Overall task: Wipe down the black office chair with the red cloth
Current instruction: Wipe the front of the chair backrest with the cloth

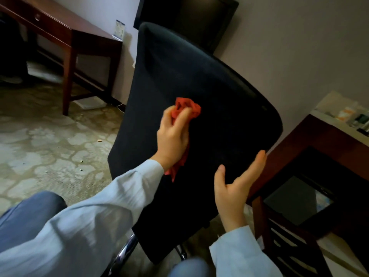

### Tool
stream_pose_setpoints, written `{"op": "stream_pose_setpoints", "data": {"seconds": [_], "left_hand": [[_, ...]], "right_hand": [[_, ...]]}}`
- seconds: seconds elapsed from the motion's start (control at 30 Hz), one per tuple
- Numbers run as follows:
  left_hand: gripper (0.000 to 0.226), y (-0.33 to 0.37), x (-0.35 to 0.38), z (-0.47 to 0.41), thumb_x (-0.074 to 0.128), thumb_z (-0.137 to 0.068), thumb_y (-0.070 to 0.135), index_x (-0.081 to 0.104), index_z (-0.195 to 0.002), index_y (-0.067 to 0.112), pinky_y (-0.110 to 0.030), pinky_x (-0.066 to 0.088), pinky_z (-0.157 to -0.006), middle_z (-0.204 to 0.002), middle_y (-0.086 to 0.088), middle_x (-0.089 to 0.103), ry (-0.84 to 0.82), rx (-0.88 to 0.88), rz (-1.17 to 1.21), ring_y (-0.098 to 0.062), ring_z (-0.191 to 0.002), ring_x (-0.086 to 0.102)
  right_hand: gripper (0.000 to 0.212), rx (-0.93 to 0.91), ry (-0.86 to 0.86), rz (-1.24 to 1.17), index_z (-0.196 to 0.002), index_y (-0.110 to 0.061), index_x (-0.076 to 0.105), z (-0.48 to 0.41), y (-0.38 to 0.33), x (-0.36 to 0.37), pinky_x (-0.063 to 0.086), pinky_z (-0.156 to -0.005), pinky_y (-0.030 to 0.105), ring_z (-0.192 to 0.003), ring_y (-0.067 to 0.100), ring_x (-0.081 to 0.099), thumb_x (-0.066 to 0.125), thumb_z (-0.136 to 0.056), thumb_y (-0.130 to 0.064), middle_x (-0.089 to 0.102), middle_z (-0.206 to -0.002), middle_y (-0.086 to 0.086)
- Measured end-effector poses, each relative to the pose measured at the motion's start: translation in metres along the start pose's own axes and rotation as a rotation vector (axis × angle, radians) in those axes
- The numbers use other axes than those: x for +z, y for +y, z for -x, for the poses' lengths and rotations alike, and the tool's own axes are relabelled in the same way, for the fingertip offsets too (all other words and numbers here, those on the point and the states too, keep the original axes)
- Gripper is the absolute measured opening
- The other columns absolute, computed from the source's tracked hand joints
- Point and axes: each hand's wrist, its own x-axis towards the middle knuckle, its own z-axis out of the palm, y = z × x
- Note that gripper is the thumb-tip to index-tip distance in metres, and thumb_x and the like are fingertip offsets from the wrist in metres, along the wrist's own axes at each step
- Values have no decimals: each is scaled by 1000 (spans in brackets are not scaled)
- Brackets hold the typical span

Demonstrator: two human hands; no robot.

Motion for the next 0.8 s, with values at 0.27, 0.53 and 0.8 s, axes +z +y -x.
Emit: {"op": "stream_pose_setpoints", "data": {"seconds": [0.27, 0.53, 0.8], "left_hand": [[33, -35, -9, -34, 46, -96, 21, 49, -128, 15, -25, 29, -83, -125, -9, 50, 12, -687, -3, -26, -111, 52], [28, 13, -17, 13, 51, -92, 13, 58, -119, 11, -3, 35, -82, -114, -6, 57, 13, -385, 151, -1, -99, 52], [23, 55, -18, 56, 51, -93, 15, 53, -116, 12, -34, 52, -81, -112, -6, 52, -196, 110, 263, -22, -96, 60]], "right_hand": [[82, -20, -19, -38, -138, -53, -3, 4, -2, 28, 9, -105, 0, -134, -5, 5, 55, -89, -22, 3, -145, -4], [63, -32, -54, -80, -139, -45, 0, 3, -1, 38, 5, -110, 7, -135, -17, -2, 38, -91, -31, -3, -144, -16], [51, 80, 26, -221, -132, -62, 12, 3, -11, 22, 23, -114, 25, -139, 0, 20, 29, -94, -33, 12, -143, -21]]}}
